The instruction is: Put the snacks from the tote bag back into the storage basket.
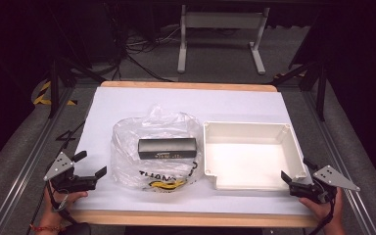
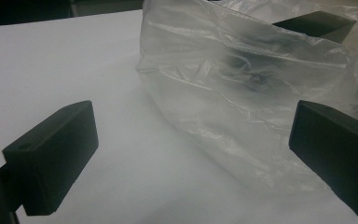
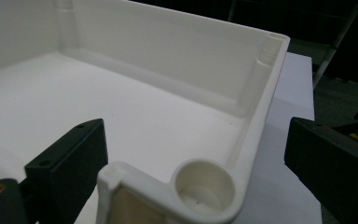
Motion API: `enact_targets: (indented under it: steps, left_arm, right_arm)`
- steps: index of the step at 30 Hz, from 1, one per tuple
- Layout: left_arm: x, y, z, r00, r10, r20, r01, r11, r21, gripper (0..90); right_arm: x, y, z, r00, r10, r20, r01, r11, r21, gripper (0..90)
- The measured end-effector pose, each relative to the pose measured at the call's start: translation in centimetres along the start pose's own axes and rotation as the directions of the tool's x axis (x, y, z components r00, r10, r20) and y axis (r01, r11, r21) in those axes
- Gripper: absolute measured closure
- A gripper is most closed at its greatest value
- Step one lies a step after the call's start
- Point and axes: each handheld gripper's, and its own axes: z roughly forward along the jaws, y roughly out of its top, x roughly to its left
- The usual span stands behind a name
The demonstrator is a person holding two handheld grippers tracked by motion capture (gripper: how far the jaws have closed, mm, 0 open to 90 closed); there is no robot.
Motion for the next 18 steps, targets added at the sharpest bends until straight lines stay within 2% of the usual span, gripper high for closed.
enact_targets:
  steps: [2, 11, 13, 16, 18]
  left_arm:
    - [-0.1, 0.0, 0.1, 1.0000, 0.005, 0.002, -0.005, 1.0000, 0.001, 2.1]
    - [-0.1, 0.0, 0.0, 0.9999, 0.010, 0.007, -0.010, 0.9999, -0.002, 2.1]
    - [-0.1, 0.0, -0.1, 0.9999, 0.013, 0.009, -0.013, 0.9998, 0.014, 2.1]
    - [-0.2, 0.0, 0.0, 0.9999, 0.015, 0.005, -0.015, 0.9999, 0.004, 2.1]
    - [-0.2, 0.0, 0.0, 0.9999, 0.016, 0.005, -0.016, 0.9999, 0.005, 2.1]
  right_arm:
    - [0.1, 0.1, 0.0, 0.9999, -0.016, 0.003, 0.016, 1.000, 0.000, 6.4]
    - [0.3, 0.4, -0.2, 0.9997, -0.023, 0.013, 0.023, 1.000, 0.007, 5.8]
    - [0.3, 0.6, -0.3, 0.9996, -0.024, 0.017, 0.024, 1.000, 0.007, 5.7]
    - [0.5, 1.0, -0.5, 0.9983, -0.048, 0.033, 0.048, 0.999, 0.007, 5.6]
    - [0.6, 1.4, -0.8, 0.9983, -0.053, 0.027, 0.053, 0.999, -0.002, 5.6]
